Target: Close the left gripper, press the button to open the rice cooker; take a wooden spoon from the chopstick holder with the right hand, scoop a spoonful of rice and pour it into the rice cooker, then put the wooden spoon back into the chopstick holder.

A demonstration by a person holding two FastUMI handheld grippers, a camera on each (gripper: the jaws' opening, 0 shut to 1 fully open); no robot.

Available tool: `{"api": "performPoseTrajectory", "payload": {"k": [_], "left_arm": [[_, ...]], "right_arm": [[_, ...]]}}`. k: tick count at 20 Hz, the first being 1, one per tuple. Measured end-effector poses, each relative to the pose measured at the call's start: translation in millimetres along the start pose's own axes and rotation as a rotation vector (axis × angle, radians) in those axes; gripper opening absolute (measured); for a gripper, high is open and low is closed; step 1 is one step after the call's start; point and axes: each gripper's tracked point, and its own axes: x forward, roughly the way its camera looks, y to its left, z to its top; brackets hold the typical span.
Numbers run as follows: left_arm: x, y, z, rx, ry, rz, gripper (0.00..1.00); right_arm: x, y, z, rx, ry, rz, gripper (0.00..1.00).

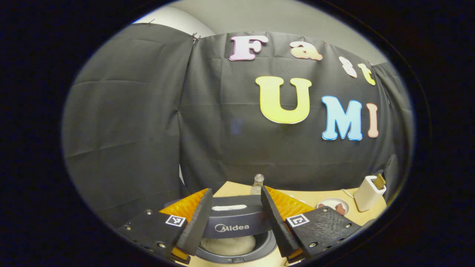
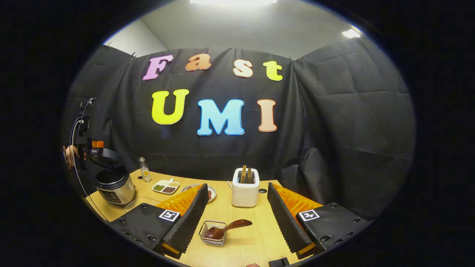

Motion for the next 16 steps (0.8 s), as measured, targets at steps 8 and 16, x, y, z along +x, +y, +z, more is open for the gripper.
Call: {"api": "performPoseTrajectory", "payload": {"k": [8,16], "left_arm": [[-17.7,-7.3,-50.0,0.028,0.054,-0.006,0.86],[-29.8,-11.4,-91.1,0.036,0.076,-0.015,0.84]], "right_arm": [[-3.6,-15.5,-4.9,0.011,0.008,-0.002,1.0],[-3.6,-17.8,-9.3,0.009,0.016,0.001,1.0]]}}
